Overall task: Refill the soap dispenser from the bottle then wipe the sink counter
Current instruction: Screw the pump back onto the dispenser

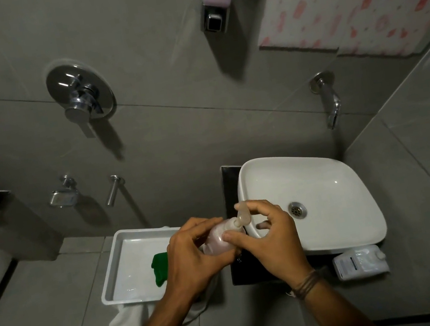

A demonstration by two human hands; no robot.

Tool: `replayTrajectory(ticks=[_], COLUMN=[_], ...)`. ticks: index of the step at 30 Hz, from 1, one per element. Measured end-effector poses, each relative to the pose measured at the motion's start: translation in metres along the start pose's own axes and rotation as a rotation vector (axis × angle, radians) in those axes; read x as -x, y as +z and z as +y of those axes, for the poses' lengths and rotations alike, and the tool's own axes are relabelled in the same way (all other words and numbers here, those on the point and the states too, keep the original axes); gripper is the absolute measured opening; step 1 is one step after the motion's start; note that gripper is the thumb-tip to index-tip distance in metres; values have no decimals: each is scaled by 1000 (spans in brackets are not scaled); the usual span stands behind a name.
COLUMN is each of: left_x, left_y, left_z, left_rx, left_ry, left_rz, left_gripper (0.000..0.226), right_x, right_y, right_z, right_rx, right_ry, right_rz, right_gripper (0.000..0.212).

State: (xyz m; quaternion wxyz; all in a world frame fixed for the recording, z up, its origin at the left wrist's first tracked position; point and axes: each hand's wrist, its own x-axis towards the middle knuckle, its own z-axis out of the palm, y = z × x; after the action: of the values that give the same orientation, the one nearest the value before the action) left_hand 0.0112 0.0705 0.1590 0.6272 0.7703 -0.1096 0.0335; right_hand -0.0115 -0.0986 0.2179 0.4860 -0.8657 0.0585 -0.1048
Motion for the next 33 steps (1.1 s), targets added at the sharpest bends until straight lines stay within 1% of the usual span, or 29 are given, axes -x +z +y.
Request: replayTrajectory(ticks=[2, 5, 8, 11, 12, 13, 15, 16, 17, 18, 20, 21, 22, 25, 26, 28, 29, 31, 32, 33], left_x=[1, 3, 4, 5, 5, 5, 6, 6, 5, 6, 5, 5, 5, 5, 5, 4, 4, 4, 4, 4], left_y=[0, 0, 0, 0, 0, -1, -2, -3, -3, -3, -4, -4, -5, -6, -6, -6, -6, -7, -7, -7], left_z=[-1, -1, 0, -1, 0, 1, 3, 4, 4, 4, 3, 4, 4, 5, 5, 4, 4, 5, 5, 4], left_rx=[-11, -2, 7, 1, 1, 10, 32, 35, 36, 36, 34, 37, 41, 46, 44, 45, 44, 50, 54, 55], left_ry=[4, 2, -2, -3, -5, -5, 2, 5, 3, -1, -8, -11, -14, -8, -8, -12, -13, -6, -3, -1], left_rz=[-6, -9, -1, -3, -3, -1, 3, 2, 0, 1, 13, 18, 21, 10, 3, -1, 0, -6, -10, -15], left_gripper=[60, 61, 62, 60, 58, 57, 58, 58, 58, 59, 62, 64, 65, 66, 65, 65, 65, 63, 63, 63], right_x=[1, -2, -5, -2, 0, 2, 3, 3, 4, 4, 4, 3, 2, 0, 0, -1, -2, -4, -4, -5], right_y=[-5, -8, -9, -6, -6, -7, -11, -13, -13, -12, -10, -10, -11, -10, -8, -6, -6, -7, -8, -7], right_z=[1, -2, -4, -7, -7, -6, 0, 3, 4, 5, 4, 4, 6, 4, 4, 3, 3, 5, 4, 4], right_rx=[-79, -15, 26, 57, 49, 22, -103, -162, -185, -182, -134, -97, -87, -161, -152, -115, -93, -102, -122, -119], right_ry=[-9, -26, -62, -65, -54, -45, -9, 14, 21, 23, 10, -12, -31, -10, -10, -35, -49, -44, -32, -29], right_rz=[-80, -140, -155, -104, -83, -83, -183, -252, -293, -284, -141, -75, -61, -192, -207, -156, -134, -175, -213, -229], right_gripper=[34, 32, 26, 26, 32, 45, 76, 86, 89, 85, 72, 68, 69, 80, 79, 74, 76, 82, 82, 78])
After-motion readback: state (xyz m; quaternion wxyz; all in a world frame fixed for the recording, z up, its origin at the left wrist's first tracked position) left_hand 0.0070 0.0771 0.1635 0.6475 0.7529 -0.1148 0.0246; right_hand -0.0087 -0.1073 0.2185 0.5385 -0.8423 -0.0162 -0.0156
